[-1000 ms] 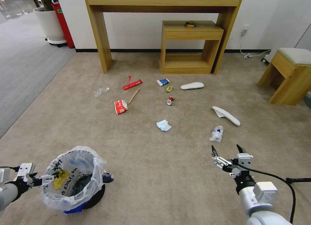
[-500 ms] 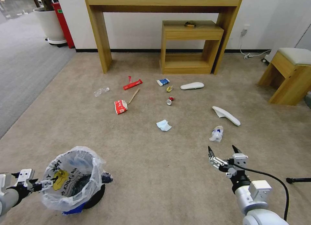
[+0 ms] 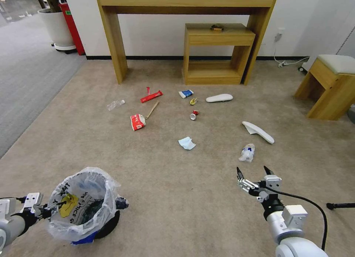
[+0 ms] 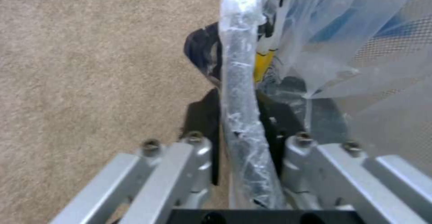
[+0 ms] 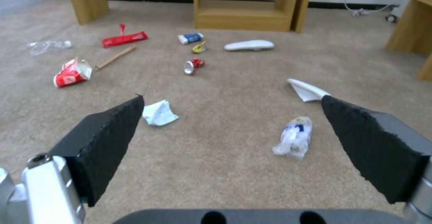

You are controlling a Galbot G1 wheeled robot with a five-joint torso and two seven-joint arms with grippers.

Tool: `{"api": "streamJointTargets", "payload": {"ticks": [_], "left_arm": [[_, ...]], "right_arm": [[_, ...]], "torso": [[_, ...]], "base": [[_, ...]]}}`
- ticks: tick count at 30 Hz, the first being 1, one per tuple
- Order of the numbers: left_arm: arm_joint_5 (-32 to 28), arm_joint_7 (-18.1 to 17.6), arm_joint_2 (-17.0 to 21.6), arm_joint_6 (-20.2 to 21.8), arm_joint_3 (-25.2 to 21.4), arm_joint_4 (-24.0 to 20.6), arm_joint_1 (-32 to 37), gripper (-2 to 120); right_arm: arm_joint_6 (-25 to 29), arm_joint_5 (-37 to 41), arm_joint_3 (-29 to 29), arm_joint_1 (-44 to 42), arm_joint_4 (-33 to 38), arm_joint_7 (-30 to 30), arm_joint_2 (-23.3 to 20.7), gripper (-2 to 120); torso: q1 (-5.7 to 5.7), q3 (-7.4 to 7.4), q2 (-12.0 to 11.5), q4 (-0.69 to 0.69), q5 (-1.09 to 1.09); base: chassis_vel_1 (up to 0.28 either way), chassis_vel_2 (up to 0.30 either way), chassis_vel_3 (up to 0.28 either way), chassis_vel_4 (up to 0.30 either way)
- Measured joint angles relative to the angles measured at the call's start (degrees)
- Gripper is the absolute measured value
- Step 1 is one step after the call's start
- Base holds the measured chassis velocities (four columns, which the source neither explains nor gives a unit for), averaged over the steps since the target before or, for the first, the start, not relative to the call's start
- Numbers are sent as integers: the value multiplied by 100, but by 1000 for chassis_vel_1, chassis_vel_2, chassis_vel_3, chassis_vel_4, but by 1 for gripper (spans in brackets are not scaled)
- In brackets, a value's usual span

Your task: Pick up the trash bin and place the garbage on the floor into it.

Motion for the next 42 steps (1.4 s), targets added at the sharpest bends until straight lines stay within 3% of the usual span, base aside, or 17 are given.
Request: {"api": "streamJointTargets", "payload": {"ticks": [4,7,9,14,16,17,19,21,23,28,31,42], "left_arm": [[-305,-155,-78,-1,2,-122,-3,1],[-541,-382,-157,-1,-5,-275,-1,1],[-894,-731,-281,-41,-72,-605,66,1],[-1108,-938,-399,-159,-167,-936,153,1],[-1459,-1345,-585,-194,-234,-1366,233,1],[-1459,-1345,-585,-194,-234,-1366,233,1],[-1798,-1910,-853,-244,-213,-1916,342,1],[-1834,-1997,-907,-267,-194,-2029,376,1],[-1876,-2267,-1143,-356,-107,-2557,581,1],[-1630,-2257,-1418,-446,-38,-2979,856,1],[-1252,-1973,-1621,-562,27,-3168,1142,1],[-936,-1696,-1642,-673,25,-3133,1233,1]], "right_arm": [[-97,22,-16,33,-1,138,-7,100],[-156,53,-13,49,7,171,-25,100],[-251,112,1,96,35,245,-45,100],[-294,145,32,158,43,269,-46,100],[-296,205,62,221,62,271,-59,100],[-296,205,62,221,62,271,-59,100],[-293,244,108,272,111,232,-95,100],[-293,244,120,277,120,210,-98,100],[-278,228,156,275,153,105,-96,100],[-180,158,184,211,170,21,-49,100],[-96,129,193,170,178,-18,-25,100],[-20,48,203,176,207,-91,-18,100]], "torso": [[0,0,0,0,0],[0,0,0,0,0],[0,0,0,0,0],[0,0,0,0,0],[0,0,0,0,2],[0,0,0,0,2],[0,-1,0,0,1],[0,-1,0,0,2],[0,0,0,0,2],[0,-1,0,0,2],[0,-1,0,0,1],[-1,0,0,0,1]], "base": [[0,0,0,0],[0,0,0,0],[0,0,0,0],[0,0,0,0],[0,0,0,0],[0,0,0,0],[0,0,0,0],[0,0,0,0],[0,0,0,0],[0,0,0,0],[0,0,0,0],[0,0,0,0]]}}
